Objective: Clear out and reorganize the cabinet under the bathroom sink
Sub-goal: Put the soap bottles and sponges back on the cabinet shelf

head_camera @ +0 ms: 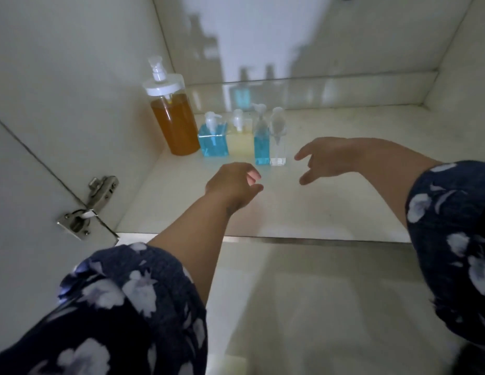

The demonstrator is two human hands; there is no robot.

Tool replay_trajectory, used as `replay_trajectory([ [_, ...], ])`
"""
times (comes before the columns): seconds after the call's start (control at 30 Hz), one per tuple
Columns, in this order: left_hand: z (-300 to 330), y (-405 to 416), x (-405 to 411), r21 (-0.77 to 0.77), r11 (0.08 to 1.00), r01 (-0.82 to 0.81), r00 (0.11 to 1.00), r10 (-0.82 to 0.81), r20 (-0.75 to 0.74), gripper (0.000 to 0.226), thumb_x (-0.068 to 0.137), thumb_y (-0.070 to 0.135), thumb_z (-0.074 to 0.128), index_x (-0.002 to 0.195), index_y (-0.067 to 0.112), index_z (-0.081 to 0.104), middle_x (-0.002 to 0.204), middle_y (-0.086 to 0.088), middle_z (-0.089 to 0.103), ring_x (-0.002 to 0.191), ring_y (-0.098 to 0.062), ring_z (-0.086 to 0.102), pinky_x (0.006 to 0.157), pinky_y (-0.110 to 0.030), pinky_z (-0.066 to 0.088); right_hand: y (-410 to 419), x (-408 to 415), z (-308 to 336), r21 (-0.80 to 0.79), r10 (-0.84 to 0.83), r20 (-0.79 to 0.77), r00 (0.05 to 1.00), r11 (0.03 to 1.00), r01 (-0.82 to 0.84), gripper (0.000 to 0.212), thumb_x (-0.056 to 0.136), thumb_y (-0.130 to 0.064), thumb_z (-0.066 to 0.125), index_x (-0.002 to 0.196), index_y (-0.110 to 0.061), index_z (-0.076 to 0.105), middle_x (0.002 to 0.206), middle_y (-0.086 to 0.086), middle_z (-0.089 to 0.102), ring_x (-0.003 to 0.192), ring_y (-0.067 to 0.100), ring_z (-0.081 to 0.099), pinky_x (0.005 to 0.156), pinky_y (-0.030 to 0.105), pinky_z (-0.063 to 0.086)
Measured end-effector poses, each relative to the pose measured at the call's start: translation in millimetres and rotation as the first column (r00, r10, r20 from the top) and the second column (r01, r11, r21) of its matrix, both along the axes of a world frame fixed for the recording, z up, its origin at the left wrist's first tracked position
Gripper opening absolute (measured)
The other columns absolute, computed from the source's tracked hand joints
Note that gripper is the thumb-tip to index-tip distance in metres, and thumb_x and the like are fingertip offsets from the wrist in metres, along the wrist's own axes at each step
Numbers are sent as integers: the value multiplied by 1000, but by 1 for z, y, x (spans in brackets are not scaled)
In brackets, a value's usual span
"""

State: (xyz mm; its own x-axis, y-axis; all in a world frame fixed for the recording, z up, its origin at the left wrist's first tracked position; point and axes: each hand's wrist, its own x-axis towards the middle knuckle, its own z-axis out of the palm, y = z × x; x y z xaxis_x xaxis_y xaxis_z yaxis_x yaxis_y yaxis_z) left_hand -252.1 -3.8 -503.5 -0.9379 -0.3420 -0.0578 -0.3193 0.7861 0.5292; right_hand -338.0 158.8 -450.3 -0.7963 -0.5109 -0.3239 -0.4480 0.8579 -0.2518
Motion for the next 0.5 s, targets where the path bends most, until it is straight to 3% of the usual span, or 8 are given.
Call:
replay_trajectory([
  [0.17, 7, -1, 65, 55, 992, 116, 993, -116, -1, 18, 89, 29, 61, 106, 26, 66, 106, 5, 66, 98, -14, 62, 91, -33, 51, 7, 68, 17, 28, -61, -16, 998, 998, 61, 61, 86, -35, 66, 141, -25, 42, 143, 0, 45, 131, 23, 42, 105, 32, 32],
  [0.33, 3, -11, 134, 106, 976, 190, 981, -192, 9, 16, 87, 24, 59, 100, 26, 69, 103, 5, 69, 98, -14, 63, 90, -31, 51, 5, 138, 8, 1, -120, 85, 989, 993, 120, 60, 83, -29, 71, 138, -26, 46, 138, 1, 49, 126, 22, 46, 101, 30, 35],
  [0.4, 3, -16, 158, 145, 965, 218, 974, -225, 29, 17, 88, 22, 59, 101, 23, 69, 102, 5, 69, 98, -14, 63, 91, -29, 50, 3, 164, -1, -9, -132, 130, 983, 991, 134, 60, 81, -27, 73, 135, -24, 49, 128, 2, 54, 117, 22, 52, 94, 28, 39],
  [0.5, 0, -26, 183, 166, 957, 240, 966, -252, 60, 18, 89, 21, 58, 103, 22, 68, 101, 4, 69, 98, -14, 63, 91, -28, 49, -2, 196, -14, -32, -146, 229, 962, 987, 158, 60, 79, -22, 74, 134, -23, 51, 96, -4, 56, 96, 19, 56, 87, 26, 42],
])
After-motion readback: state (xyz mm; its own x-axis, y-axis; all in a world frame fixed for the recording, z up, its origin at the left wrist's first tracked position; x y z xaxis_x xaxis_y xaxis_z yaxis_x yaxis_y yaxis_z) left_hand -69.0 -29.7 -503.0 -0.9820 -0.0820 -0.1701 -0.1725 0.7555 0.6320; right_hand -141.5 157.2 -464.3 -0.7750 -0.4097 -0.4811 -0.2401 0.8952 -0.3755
